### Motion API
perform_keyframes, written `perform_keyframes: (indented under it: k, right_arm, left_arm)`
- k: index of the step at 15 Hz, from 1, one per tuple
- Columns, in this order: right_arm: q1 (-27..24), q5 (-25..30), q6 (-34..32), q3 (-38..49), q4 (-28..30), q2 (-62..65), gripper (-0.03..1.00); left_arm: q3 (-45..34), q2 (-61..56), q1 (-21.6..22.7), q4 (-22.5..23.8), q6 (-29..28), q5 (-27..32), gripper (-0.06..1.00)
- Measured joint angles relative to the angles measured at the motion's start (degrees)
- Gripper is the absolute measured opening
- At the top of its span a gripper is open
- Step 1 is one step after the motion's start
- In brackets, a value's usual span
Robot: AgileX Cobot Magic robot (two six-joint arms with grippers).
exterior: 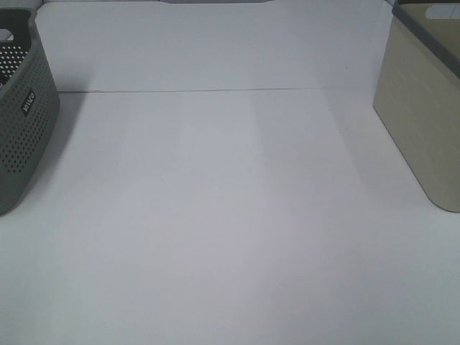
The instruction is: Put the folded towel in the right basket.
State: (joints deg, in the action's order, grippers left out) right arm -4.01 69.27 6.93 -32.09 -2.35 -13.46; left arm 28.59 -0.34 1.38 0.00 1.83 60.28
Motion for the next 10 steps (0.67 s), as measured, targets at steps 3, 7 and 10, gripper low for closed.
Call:
perform_keyframes:
  k: [3, 7, 10]
  right_arm:
    - [0.0, -2.3, -1.4, 3.3, -0.2, 10.5, 0.77]
    - [0.0, -5.4, -2.5, 6.0, -0.4, 13.7, 0.77]
    - [0.0, -5.6, -2.0, 6.0, -0.4, 13.7, 0.77]
  left_arm:
    - [0.0, 0.0, 0.0, 0.0, 0.0, 0.0, 0.88]
    - [0.0, 0.0, 0.0, 0.0, 0.0, 0.0, 0.88]
    - [0.0, 0.0, 0.0, 0.0, 0.0, 0.0, 0.88]
